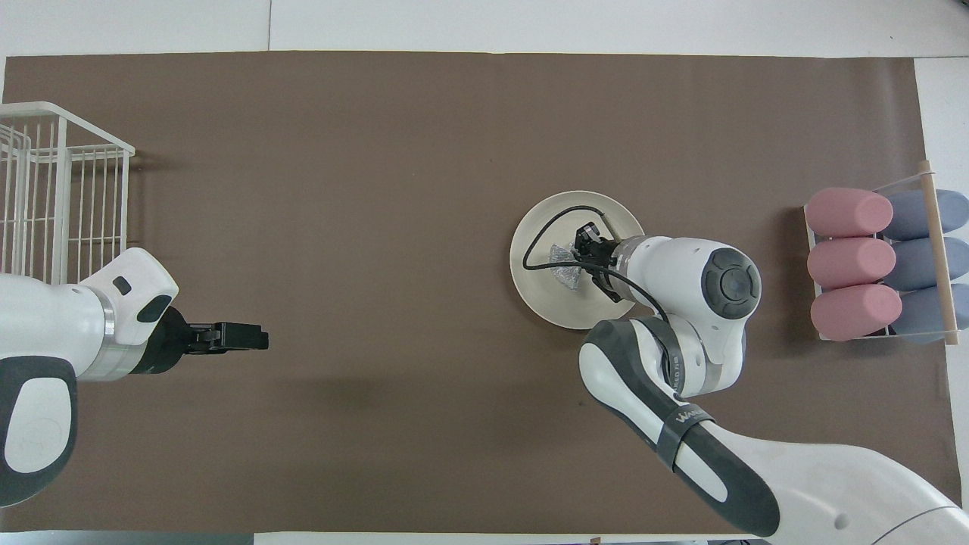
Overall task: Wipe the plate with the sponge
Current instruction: 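Rub the sponge around the cream plate surface with the right gripper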
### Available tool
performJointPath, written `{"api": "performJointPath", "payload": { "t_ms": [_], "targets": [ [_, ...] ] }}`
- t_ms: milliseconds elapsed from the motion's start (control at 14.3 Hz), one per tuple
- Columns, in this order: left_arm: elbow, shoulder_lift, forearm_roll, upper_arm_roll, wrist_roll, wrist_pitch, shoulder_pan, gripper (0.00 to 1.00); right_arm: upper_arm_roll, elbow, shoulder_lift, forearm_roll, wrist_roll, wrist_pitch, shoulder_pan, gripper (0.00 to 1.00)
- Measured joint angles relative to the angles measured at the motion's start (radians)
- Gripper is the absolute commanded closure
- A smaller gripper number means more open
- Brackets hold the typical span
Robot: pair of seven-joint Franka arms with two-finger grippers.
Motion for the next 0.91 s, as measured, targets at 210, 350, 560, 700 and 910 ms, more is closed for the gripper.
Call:
{"api": "performJointPath", "payload": {
  "t_ms": [210, 350, 560, 700, 910],
  "targets": [
    [0.0, 0.0, 0.0, 0.0, 0.0, 0.0, 0.0, 0.0, -0.001, 0.001, 0.0, 0.0, -0.056, -0.009, -0.043, 1.0],
    [0.0, 0.0, 0.0, 0.0, 0.0, 0.0, 0.0, 0.0, -0.001, 0.001, 0.0, 0.0, -0.01, -0.009, -0.024, 1.0],
    [0.0, 0.0, 0.0, 0.0, 0.0, 0.0, 0.0, 0.0, 0.0, 0.002, -0.002, 0.0, 0.166, -0.009, 0.09, 1.0],
    [0.0, 0.0, 0.0, 0.0, 0.0, 0.0, 0.0, 0.0, 0.001, 0.0, -0.001, 0.0, 0.222, -0.009, 0.141, 1.0],
    [0.0, 0.0, 0.0, 0.0, 0.0, 0.0, 0.0, 0.0, 0.001, 0.005, -0.001, 0.0, 0.231, -0.017, 0.143, 1.0]
  ]
}}
